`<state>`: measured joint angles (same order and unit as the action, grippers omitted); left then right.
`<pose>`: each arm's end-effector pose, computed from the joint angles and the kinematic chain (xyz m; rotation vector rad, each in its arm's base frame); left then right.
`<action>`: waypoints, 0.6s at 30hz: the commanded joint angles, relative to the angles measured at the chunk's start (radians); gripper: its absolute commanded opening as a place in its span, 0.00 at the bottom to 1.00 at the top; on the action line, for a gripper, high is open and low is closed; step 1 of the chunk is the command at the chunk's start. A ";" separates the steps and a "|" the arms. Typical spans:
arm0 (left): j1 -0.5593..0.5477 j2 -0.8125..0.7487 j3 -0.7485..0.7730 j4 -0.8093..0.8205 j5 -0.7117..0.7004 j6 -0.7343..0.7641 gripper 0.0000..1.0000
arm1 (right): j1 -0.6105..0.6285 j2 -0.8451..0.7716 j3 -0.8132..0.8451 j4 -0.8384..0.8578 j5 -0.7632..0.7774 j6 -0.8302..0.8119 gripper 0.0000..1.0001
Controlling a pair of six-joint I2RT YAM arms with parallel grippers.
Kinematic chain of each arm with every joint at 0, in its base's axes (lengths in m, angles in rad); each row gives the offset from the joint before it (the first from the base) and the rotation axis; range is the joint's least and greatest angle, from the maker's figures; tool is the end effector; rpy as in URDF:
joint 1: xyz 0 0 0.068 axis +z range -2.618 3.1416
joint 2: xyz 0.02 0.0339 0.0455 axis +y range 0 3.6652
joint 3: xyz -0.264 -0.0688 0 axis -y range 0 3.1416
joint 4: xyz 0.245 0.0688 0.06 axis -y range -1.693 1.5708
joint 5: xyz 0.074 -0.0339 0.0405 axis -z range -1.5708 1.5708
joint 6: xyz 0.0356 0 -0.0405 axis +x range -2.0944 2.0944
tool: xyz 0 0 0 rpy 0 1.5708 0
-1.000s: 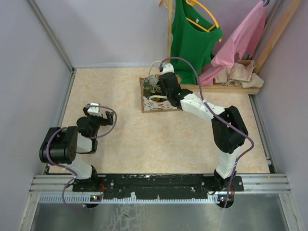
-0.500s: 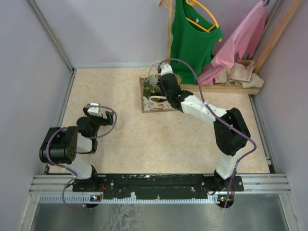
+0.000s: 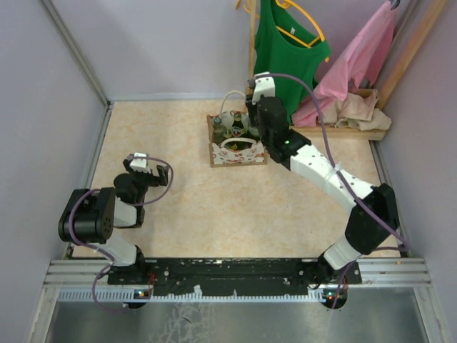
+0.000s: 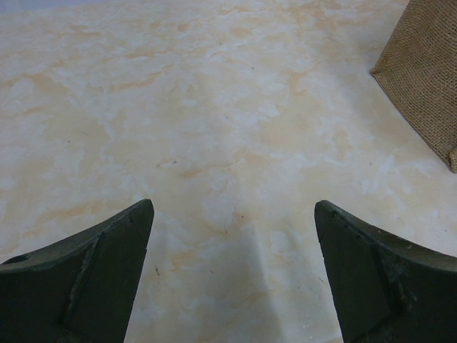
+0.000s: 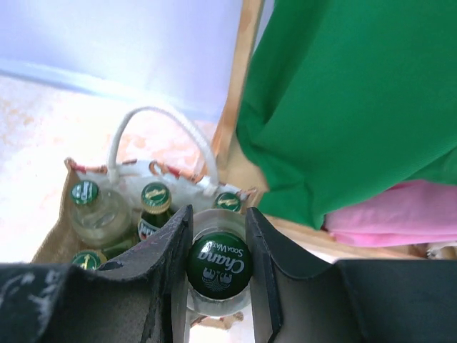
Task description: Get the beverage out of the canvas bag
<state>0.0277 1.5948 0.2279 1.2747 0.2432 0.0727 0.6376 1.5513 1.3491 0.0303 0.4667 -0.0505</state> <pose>0.2429 -0.0018 0.1397 0.2211 1.6470 -0.1260 0.3078 0.2081 0.3689 -0.2520 1.7057 0.0269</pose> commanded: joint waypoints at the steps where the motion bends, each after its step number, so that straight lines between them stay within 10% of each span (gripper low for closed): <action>1: -0.006 0.001 0.014 0.008 -0.003 0.008 1.00 | -0.003 -0.155 0.028 0.269 0.120 -0.109 0.00; 10: -0.006 0.001 0.014 0.008 -0.003 0.009 1.00 | -0.021 -0.275 -0.065 0.376 0.323 -0.236 0.00; 18: -0.006 0.001 0.014 0.008 -0.003 0.009 1.00 | -0.153 -0.328 -0.163 0.109 0.266 0.039 0.00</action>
<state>0.0277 1.5948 0.2279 1.2747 0.2432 0.0727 0.5388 1.2903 1.1999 0.1398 0.7403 -0.1455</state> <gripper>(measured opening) 0.998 0.325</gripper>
